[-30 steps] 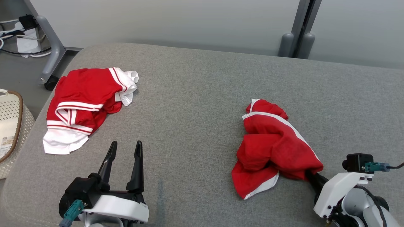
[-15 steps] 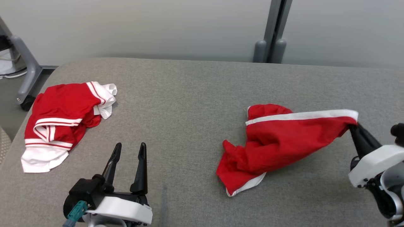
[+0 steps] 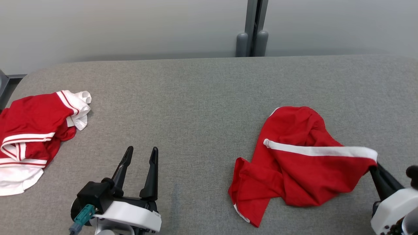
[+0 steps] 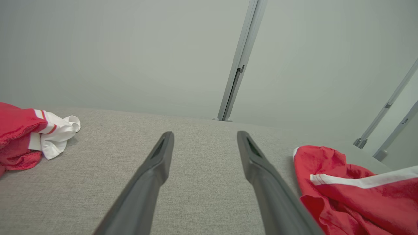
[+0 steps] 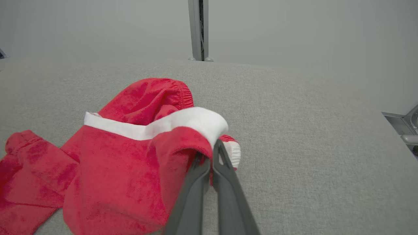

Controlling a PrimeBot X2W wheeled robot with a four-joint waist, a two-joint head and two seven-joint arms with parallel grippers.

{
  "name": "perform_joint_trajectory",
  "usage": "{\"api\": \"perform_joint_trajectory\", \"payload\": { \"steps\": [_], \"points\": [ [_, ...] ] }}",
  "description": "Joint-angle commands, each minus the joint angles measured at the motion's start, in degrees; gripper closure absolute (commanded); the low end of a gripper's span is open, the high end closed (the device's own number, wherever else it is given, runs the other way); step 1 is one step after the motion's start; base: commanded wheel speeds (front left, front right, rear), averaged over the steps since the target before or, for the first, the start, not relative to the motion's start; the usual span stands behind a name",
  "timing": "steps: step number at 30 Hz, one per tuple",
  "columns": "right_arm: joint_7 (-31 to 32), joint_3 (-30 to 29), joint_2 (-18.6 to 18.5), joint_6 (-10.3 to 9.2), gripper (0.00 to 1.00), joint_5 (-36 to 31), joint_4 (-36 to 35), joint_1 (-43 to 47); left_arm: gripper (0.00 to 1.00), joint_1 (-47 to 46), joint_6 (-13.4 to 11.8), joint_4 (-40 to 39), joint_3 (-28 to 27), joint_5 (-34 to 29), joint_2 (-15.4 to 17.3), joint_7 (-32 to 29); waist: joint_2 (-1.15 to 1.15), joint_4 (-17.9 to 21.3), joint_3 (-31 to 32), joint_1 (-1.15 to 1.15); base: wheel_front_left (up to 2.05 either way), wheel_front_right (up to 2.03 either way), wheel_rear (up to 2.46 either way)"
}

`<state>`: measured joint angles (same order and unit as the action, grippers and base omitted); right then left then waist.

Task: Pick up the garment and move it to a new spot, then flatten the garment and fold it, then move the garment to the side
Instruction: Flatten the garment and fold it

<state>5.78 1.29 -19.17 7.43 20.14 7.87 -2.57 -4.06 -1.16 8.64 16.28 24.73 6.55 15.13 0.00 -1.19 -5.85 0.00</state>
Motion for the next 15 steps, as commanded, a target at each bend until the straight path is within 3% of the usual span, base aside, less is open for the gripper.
{"api": "perform_joint_trajectory", "payload": {
  "steps": [1,2,3,10,15],
  "points": [
    [1.1,-0.1,0.5,0.11,0.73,0.2,1.4,1.4,0.00,-1.1,0.2,0.2,0.0,0.0,0.5,0.0,0.00,0.6,-0.2,0.00,0.00,0.00,0.00],
    [1.7,0.0,0.7,0.11,0.42,0.4,2.1,2.1,0.00,-1.2,0.3,0.3,0.0,0.0,0.6,-0.1,0.00,0.8,-0.2,0.00,0.00,0.00,0.00],
    [2.5,0.0,1.0,0.11,0.00,0.7,2.9,2.7,0.00,-1.2,0.4,0.3,0.1,0.0,0.7,-0.2,0.00,0.9,-0.2,0.00,0.00,0.00,0.00],
    [5.5,-2.4,1.6,0.11,0.00,1.3,4.5,5.0,0.00,-1.0,0.1,0.5,0.4,0.1,1.1,-0.7,0.00,1.8,0.4,0.00,0.00,0.00,0.00],
    [2.9,-8.8,3.5,0.11,0.00,3.4,-0.3,7.1,0.00,-1.3,0.3,0.5,0.8,0.3,1.3,-0.9,0.00,1.6,1.5,0.00,0.00,0.00,0.00]
  ]
}}
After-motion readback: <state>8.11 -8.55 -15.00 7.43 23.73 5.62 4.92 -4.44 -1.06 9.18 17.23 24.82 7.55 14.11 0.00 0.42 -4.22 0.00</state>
